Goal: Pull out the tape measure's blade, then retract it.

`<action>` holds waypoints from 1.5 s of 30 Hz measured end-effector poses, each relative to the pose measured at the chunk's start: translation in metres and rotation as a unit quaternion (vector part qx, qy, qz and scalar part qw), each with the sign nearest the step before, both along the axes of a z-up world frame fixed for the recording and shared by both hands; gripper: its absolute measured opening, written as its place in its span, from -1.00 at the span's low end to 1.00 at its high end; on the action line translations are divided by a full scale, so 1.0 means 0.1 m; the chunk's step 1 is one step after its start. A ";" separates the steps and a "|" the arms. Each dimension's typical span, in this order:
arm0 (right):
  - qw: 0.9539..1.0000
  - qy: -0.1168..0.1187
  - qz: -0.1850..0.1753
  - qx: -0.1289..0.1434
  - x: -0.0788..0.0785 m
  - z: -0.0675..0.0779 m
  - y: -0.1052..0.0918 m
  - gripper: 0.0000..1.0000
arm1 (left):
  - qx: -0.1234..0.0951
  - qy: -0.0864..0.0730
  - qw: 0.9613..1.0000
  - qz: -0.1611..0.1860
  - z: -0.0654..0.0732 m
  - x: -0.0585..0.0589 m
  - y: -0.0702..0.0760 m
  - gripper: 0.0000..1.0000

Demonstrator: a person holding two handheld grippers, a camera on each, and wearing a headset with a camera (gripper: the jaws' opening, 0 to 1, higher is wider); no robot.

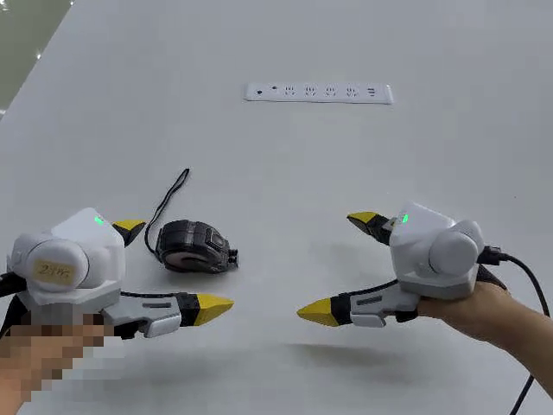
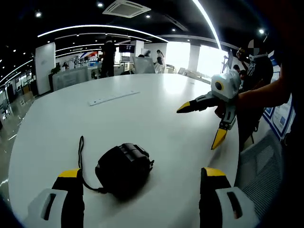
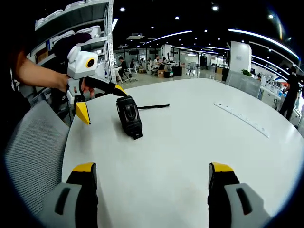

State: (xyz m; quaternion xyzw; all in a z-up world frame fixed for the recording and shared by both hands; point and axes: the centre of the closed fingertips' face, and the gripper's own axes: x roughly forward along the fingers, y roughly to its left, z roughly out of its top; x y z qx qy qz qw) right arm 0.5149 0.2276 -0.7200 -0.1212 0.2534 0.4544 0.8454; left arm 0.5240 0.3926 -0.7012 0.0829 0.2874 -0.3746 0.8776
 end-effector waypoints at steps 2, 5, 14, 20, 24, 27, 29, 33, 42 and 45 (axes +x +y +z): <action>1.000 0.000 -0.007 0.001 -0.03 0.02 -0.04 0.99 | -0.002 0.001 1.000 0.001 0.01 -0.01 0.02 1.00; 1.000 -0.002 -0.013 0.002 -0.08 0.03 -0.09 0.99 | -0.008 -0.004 1.000 0.003 0.05 -0.04 0.05 1.00; 0.999 -0.006 -0.041 0.014 -0.20 0.12 -0.19 0.97 | -0.032 -0.008 0.999 0.016 0.12 -0.11 0.14 1.00; 0.998 -0.007 -0.062 0.021 -0.28 0.21 -0.27 0.97 | -0.030 -0.012 0.999 0.009 0.16 -0.17 0.13 1.00; 0.997 -0.012 -0.075 0.024 -0.31 0.26 -0.32 0.97 | -0.028 -0.018 0.999 0.008 0.20 -0.18 0.12 1.00; 0.996 -0.011 -0.082 0.030 -0.34 0.30 -0.34 0.97 | -0.025 -0.015 1.000 0.004 0.18 -0.21 0.11 1.00; 0.996 -0.008 -0.084 0.030 -0.36 0.30 -0.35 0.97 | -0.025 -0.013 1.000 0.003 0.17 -0.22 0.11 1.00; 0.995 -0.004 -0.094 0.036 -0.39 0.33 -0.38 0.96 | -0.026 -0.012 1.000 0.009 0.18 -0.26 0.14 1.00; 0.995 0.002 -0.090 0.031 -0.44 0.35 -0.37 0.96 | -0.034 -0.015 0.999 0.015 0.25 -0.32 0.18 1.00; 0.996 0.002 -0.088 0.029 -0.43 0.36 -0.38 0.96 | -0.034 -0.011 0.999 0.010 0.24 -0.35 0.16 1.00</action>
